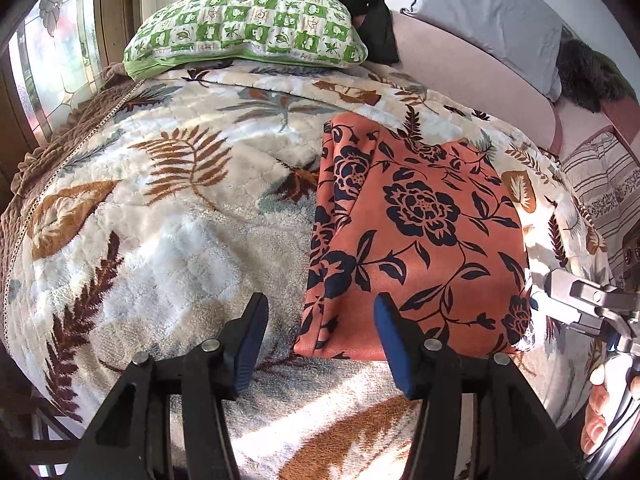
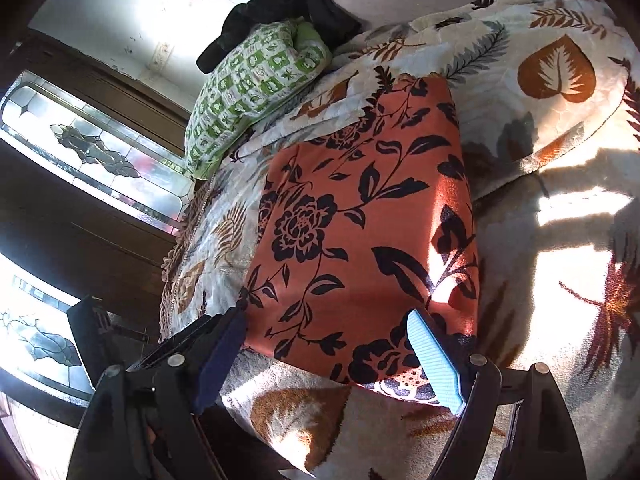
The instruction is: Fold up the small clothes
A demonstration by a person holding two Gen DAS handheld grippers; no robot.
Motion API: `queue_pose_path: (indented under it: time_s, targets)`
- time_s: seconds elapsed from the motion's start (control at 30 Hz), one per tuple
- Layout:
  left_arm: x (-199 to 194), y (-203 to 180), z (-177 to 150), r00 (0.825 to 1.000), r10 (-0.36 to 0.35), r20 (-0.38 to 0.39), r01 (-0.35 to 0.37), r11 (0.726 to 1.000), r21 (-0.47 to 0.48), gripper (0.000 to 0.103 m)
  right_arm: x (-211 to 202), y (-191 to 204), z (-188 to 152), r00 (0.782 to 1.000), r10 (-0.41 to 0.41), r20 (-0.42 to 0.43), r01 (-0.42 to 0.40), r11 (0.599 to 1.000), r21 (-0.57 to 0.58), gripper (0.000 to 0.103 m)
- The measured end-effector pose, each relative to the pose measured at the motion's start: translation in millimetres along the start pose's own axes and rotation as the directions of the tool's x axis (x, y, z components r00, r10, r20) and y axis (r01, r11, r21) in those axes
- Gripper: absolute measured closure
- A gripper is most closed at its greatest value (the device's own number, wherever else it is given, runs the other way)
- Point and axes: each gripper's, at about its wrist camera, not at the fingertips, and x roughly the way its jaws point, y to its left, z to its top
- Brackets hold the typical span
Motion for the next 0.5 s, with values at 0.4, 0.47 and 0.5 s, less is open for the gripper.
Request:
queue_pose_path:
  time_s: [0.4, 0.47, 0.5]
  targets:
    - [-17.6, 11.4, -2.8, 1.000, 0.006, 0.027, -0.006, 1.000, 0.010, 0.034, 0.0, -6.3, -11.4, 0.999, -0.042, -0.004, 0.042, 0.999, -0.013, 0.014]
    - [-18.0, 10.9, 1.6, 0.999, -0.027, 0.043, 0.027, 1.000, 0.012, 0.028, -13.0, -13.9, -10.5, 0.999, -0.036, 0.035, 0.036, 0.999, 0.009, 0.014]
    - [-17.3, 10.4, 5.2, 0.998, -0.037, 0.052, 0.036, 0.999, 0.013, 0.023, -19.5, -19.2, -9.9, 0.998, -0.041, 0.056, 0.040, 0.999, 0.020, 0.014]
